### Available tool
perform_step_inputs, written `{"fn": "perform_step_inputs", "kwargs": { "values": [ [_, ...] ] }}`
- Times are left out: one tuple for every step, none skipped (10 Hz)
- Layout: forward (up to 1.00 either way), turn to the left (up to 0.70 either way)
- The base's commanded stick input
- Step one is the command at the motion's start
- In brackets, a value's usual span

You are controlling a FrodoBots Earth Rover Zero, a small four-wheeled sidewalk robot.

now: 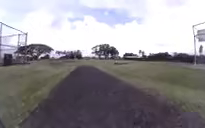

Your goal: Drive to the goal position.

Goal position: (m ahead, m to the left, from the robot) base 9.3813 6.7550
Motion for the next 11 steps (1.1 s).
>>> {"fn": "perform_step_inputs", "kwargs": {
  "values": [
    [0.85, 0.0],
    [0.85, 0.0],
    [0.85, 0.0],
    [0.85, 0.0],
    [0.85, 0.0],
    [0.85, 0.0],
    [0.85, 0.0],
    [0.85, 0.06],
    [0.85, 0.2],
    [0.85, 0.34],
    [0.85, 0.34]
  ]
}}
